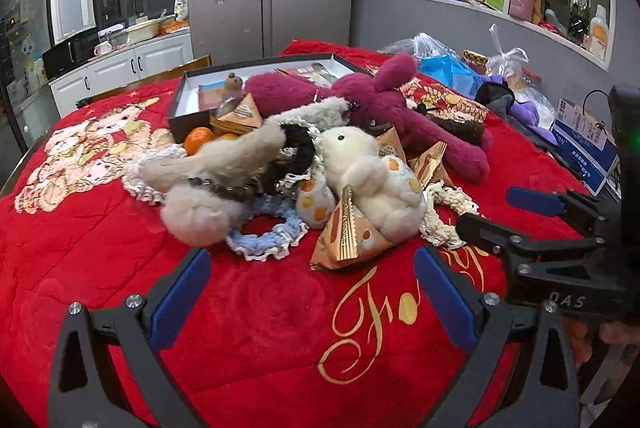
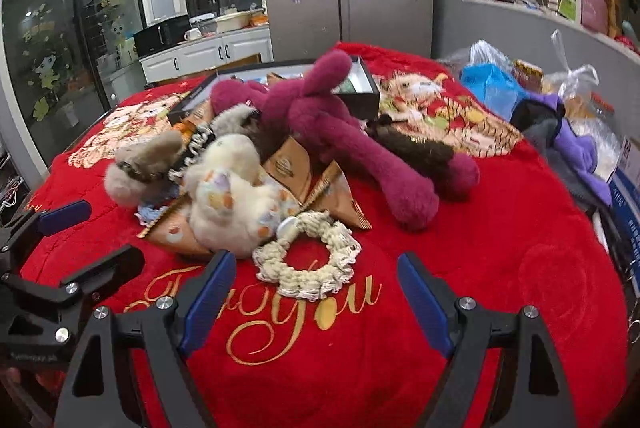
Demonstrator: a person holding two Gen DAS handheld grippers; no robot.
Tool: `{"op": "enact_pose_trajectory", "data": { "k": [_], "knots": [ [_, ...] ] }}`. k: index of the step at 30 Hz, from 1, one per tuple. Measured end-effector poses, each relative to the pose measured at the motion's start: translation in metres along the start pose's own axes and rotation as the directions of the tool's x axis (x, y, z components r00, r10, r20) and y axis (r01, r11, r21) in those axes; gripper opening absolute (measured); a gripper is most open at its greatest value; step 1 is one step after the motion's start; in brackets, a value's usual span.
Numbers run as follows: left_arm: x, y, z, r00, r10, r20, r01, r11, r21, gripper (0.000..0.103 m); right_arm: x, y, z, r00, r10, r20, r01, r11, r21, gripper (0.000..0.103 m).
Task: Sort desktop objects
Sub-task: 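Grasp the cream lace ring with the right tool while the left tool grasps a tan triangular packet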
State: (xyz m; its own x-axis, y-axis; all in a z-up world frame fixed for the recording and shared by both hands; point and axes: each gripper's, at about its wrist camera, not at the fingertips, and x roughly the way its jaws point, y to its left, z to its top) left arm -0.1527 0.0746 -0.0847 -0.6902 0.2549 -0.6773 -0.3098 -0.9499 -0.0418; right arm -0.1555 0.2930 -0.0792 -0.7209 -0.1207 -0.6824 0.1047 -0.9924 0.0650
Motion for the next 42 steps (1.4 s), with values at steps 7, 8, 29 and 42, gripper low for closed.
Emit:
{"op": "enact_pose_trajectory", "data": {
  "k": [7, 8, 29, 42],
  "knots": [
    [0.023, -0.005, 0.005, 0.999, -0.005, -0.035, 0.005, 1.0, 0.008, 0.102, 0.025, -0.009, -0.001, 0.998, 0.0, -0.059, 0.003, 0.999, 0.045, 0.085],
    [0.025, -0.006, 0.005, 0.999, -0.007, -0.039, 0.007, 1.0, 0.012, 0.102, 0.029, -0.011, -0.001, 0.998, 0.002, -0.068, 0.002, 0.998, 0.055, 0.085],
    [0.063, 0.01, -0.001, 0.984, -0.019, -0.175, 0.008, 0.998, -0.062, 0.091, 0.049, -0.011, 0.002, 0.991, -0.025, -0.129, 0.033, 0.998, 0.058, 0.085],
    [0.056, 0.012, 0.0, 0.989, -0.029, -0.142, 0.019, 0.997, -0.07, 0.033, 0.043, -0.007, 0.001, 0.995, 0.006, -0.1, 0.0, 0.998, 0.058, 0.011]
  ]
}}
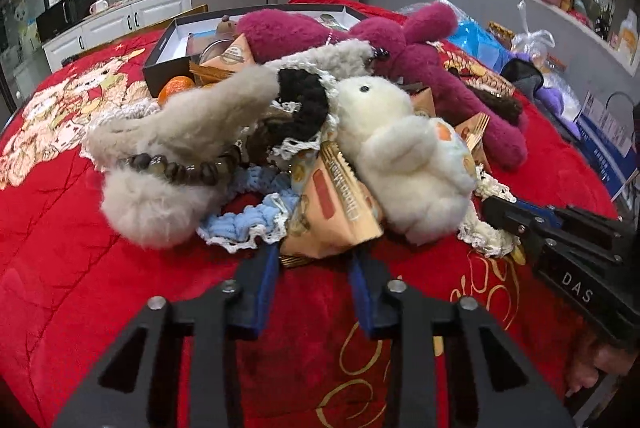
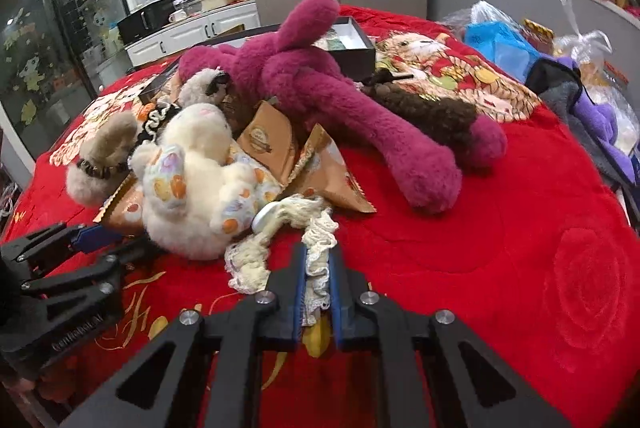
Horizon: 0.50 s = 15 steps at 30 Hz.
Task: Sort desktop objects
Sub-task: 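Grasp the cream lace ring with the right tool while the left tool grasps a tan triangular packet, then lift the lace ring with the right tool while the left tool lifts the packet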
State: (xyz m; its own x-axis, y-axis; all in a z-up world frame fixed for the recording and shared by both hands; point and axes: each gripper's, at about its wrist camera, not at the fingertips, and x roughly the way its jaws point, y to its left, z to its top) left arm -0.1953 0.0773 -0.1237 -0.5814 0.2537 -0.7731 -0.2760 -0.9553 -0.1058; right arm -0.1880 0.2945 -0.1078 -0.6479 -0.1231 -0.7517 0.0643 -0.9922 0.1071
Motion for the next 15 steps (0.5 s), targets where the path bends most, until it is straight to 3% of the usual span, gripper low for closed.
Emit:
{"op": "enact_pose_trajectory", "data": {
  "k": [15],
  "knots": [
    [-0.028, -0.001, -0.013, 0.997, -0.037, 0.06, 0.036, 0.999, 0.017, 0.021, -0.033, -0.002, 0.001, 0.997, 0.009, 0.08, -0.01, 1.0, 0.01, 0.011]
  ]
}}
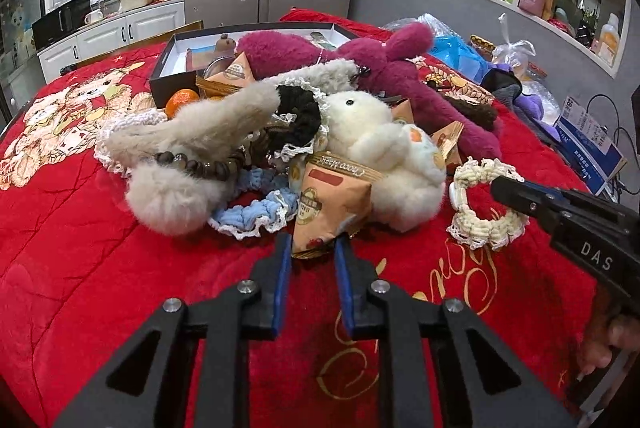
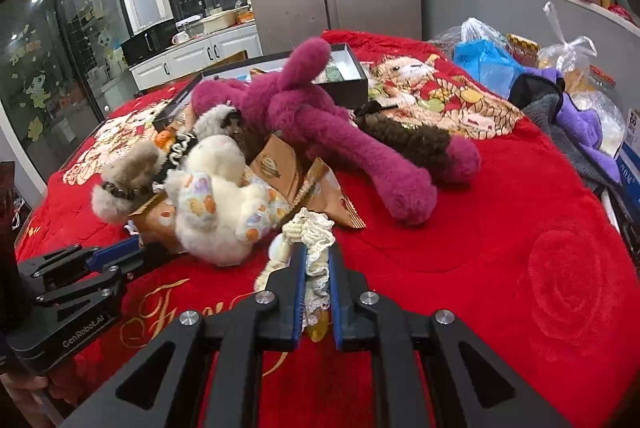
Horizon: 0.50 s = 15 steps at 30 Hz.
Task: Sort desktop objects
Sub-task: 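Lift the lace ring with the right tool while the left tool lifts the packet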
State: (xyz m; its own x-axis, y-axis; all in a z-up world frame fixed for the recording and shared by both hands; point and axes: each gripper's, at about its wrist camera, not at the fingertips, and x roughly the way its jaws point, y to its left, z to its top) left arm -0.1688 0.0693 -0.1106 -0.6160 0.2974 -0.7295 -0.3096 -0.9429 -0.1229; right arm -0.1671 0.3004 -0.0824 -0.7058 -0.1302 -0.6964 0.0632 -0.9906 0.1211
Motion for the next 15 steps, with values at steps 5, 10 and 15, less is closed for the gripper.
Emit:
{"op": "enact_pose_trajectory", "data": {
  "k": [5, 10, 15],
  "knots": [
    [-0.011, 0.003, -0.004, 1.0, 0.0, 0.014, 0.0, 1.0, -0.006, 0.01, -0.01, 0.007, 0.001, 1.0, 0.01, 0.011, -0.009, 1.0, -0.023, 0.011],
    [-0.022, 0.009, -0.006, 0.999, 0.007, 0.033, -0.006, 1.0, -0.015, 0.008, -0.019, 0.012, 0.001, 1.0, 0.015, 0.024, -0.014, 0.999, -0.031, 0.011],
    [-0.033, 0.01, -0.007, 0.999, -0.001, 0.048, 0.002, 1.0, -0.021, 0.006, -0.026, 0.02, 0.001, 0.999, 0.026, 0.032, -0.025, 0.998, -0.054, 0.011]
  ]
}}
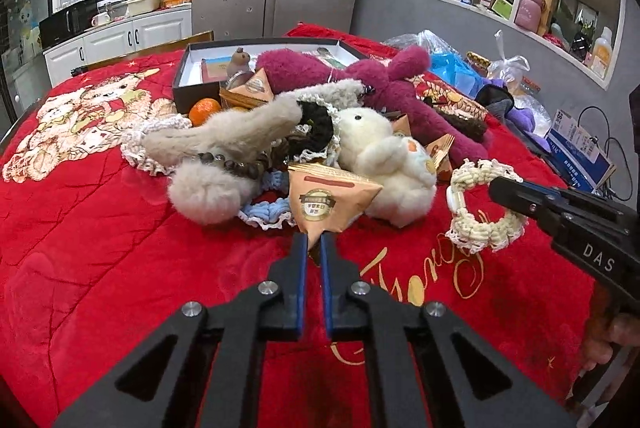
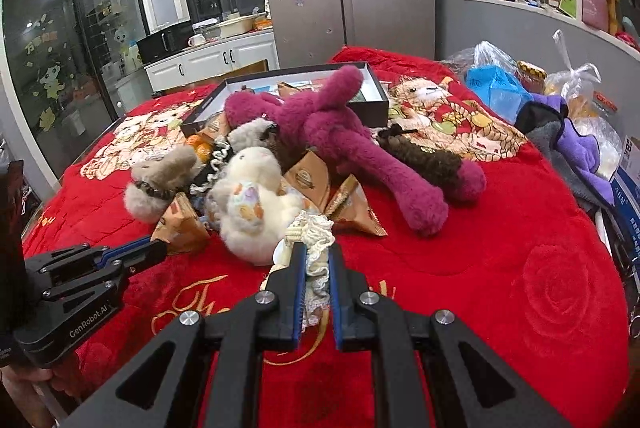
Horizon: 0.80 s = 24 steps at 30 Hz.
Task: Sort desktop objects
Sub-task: 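Lift the lace ring with the right tool while the left tool lifts the packet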
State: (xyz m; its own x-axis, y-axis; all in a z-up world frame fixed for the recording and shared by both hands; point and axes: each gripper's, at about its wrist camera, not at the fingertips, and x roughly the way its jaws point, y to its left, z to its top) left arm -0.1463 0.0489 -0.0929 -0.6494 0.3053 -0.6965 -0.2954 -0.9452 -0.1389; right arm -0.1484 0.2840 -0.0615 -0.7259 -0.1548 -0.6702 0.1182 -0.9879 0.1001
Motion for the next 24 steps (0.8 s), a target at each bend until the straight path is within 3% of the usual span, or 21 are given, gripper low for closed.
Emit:
{"op": "enact_pose_trajectory", "data": {
  "k": [24],
  "knots": [
    [-0.05, 0.008, 0.013, 0.995, 0.014, 0.094, -0.012, 1.0, -0.016, 0.003, -0.021, 0.047, 0.02, 0.996, 0.077, 0.047, -0.073, 0.994, -0.08, 0.011]
  ]
}}
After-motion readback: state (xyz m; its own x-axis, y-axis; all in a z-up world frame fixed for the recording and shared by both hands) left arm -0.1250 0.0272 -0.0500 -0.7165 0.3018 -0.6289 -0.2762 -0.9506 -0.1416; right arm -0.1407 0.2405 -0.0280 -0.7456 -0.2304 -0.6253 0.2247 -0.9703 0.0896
